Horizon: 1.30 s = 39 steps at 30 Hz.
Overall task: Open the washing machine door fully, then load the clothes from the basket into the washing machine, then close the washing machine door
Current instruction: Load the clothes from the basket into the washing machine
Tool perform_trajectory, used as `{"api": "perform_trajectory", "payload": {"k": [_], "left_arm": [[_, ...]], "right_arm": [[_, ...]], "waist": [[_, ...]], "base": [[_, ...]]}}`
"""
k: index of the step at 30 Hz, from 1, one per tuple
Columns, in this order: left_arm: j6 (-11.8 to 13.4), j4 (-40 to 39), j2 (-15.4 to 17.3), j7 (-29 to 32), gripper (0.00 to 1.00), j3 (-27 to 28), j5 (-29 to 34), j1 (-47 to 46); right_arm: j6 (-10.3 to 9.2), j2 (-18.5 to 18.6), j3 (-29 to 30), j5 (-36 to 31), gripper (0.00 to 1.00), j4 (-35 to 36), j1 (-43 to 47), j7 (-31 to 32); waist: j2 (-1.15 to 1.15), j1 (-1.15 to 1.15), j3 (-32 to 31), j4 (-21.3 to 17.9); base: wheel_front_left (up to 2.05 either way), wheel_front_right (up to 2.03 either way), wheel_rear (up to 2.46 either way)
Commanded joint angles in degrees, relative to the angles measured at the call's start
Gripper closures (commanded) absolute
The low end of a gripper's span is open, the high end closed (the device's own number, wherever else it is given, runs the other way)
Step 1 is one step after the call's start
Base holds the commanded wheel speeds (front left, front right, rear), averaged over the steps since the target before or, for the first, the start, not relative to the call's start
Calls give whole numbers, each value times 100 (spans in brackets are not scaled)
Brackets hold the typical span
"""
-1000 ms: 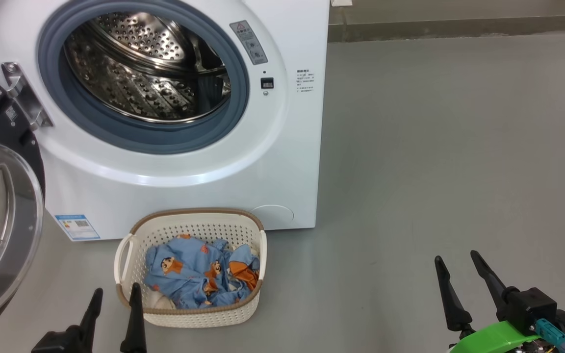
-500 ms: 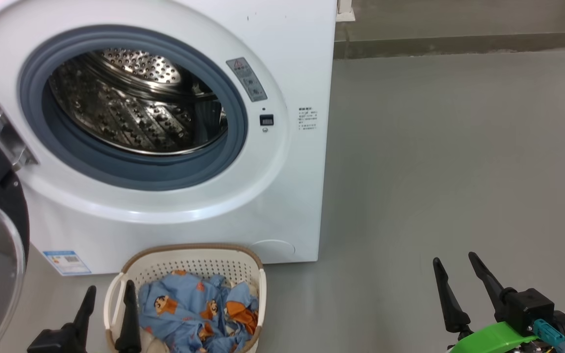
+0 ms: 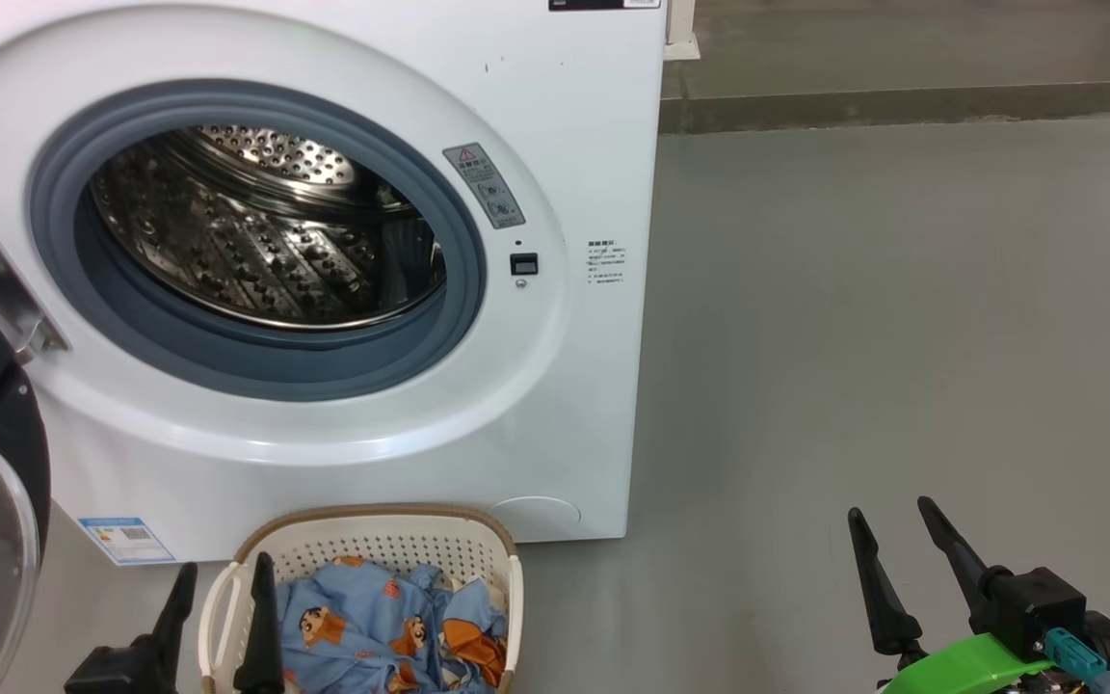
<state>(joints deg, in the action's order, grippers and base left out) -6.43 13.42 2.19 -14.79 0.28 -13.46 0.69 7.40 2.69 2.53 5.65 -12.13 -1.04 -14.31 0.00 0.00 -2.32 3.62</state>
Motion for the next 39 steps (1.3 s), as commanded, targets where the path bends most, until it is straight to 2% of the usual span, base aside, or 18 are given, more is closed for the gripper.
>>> {"api": "perform_trajectory", "payload": {"k": [1, 39], "left_arm": [[-24, -104, 69, -21, 0, 152, 88, -198], [-5, -6, 69, -21, 0, 67, 87, -178]], "right_arm": [[9, 19, -164, 18, 0, 115, -80, -69], [9, 19, -152, 20, 0, 136, -76, -69]], "waist": [[0, 0, -5, 5], [0, 0, 0, 34]], "base": [[0, 0, 0], [0, 0, 0]]}}
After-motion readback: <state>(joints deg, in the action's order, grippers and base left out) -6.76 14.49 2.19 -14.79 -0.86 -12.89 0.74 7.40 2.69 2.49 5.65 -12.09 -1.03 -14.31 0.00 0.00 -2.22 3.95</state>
